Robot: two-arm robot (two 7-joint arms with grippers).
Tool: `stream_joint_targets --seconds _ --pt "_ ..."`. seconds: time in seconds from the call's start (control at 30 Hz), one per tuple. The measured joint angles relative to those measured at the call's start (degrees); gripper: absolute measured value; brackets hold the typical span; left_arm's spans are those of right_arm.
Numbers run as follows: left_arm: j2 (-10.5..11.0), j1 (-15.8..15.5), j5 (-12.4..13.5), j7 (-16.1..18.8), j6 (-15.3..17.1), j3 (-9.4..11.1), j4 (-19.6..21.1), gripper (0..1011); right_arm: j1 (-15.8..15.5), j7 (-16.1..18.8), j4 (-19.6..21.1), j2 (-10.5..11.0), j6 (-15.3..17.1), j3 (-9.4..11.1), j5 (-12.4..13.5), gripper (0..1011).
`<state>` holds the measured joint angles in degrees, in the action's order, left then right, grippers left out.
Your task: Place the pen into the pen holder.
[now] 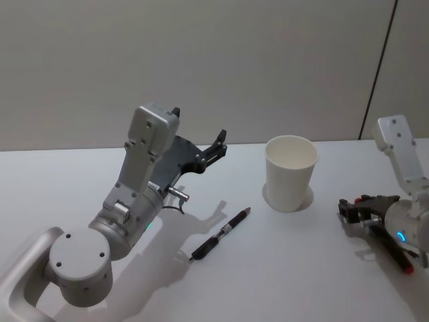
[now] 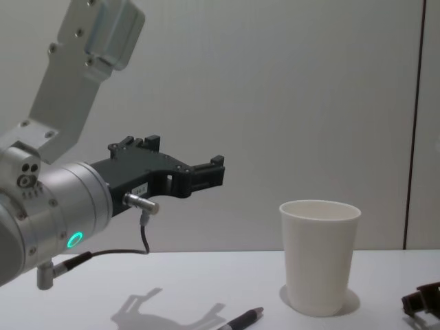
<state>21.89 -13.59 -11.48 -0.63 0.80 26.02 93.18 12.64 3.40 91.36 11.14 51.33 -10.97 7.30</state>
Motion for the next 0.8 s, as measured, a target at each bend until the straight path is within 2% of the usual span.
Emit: stream_joint_targets --seconds 0.8 --pt "0.0 0.0 0.0 0.0 0.0 0.0 0.0 1001 0.0 -0.1 0.0 0.0 0.0 0.0 -0.1 272"
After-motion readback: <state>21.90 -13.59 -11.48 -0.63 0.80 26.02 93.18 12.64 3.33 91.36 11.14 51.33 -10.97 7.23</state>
